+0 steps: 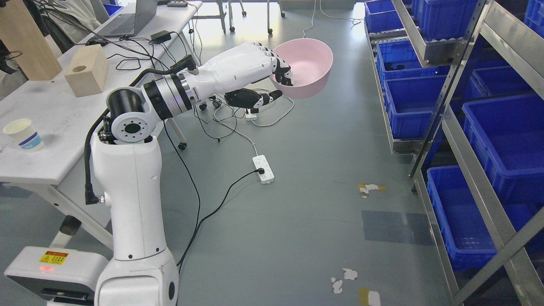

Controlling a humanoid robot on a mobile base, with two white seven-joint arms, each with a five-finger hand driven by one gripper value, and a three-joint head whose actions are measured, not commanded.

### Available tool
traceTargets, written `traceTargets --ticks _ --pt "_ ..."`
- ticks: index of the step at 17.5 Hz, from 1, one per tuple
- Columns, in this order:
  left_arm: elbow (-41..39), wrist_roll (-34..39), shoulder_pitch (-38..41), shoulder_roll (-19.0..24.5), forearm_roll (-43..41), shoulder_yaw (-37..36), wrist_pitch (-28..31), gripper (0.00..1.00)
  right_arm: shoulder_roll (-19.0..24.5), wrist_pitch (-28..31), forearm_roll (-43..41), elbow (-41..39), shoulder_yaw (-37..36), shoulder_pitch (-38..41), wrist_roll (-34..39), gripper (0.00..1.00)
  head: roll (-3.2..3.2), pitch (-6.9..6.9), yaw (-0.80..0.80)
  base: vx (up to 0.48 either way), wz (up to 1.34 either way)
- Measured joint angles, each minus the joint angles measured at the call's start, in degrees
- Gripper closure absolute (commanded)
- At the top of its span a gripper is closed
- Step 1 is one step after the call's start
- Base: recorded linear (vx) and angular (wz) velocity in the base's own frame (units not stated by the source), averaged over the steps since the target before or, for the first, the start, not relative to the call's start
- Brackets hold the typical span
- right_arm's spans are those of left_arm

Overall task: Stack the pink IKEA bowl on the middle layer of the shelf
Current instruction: 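Hold the pink bowl raised in the left hand while driving to the shelf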

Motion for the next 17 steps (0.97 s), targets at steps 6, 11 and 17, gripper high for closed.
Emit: traceTargets --ticks 6,11,17 --pt "0.0 3.2 -0.1 0.0 0.4 -3.3 0.2 0.98 0.0 0.0 0.0 0.0 0.0 0.0 0.0 0.0 0.0 0.0 0.0 0.292 0.03" --pt "0.0 3.6 -0.1 0.0 1.1 -5.1 0.1 0.98 0.0 0.0 0.0 0.0 0.0 0.0 0.0 0.0 0.0 0.0 0.0 0.103 0.04" --pt "0.0 3.5 0.0 0.0 1.4 -6.4 -2.5 0.98 0.0 0.0 0.0 0.0 0.0 0.0 0.0 0.0 0.0 0.0 0.0 0.007 -0.09"
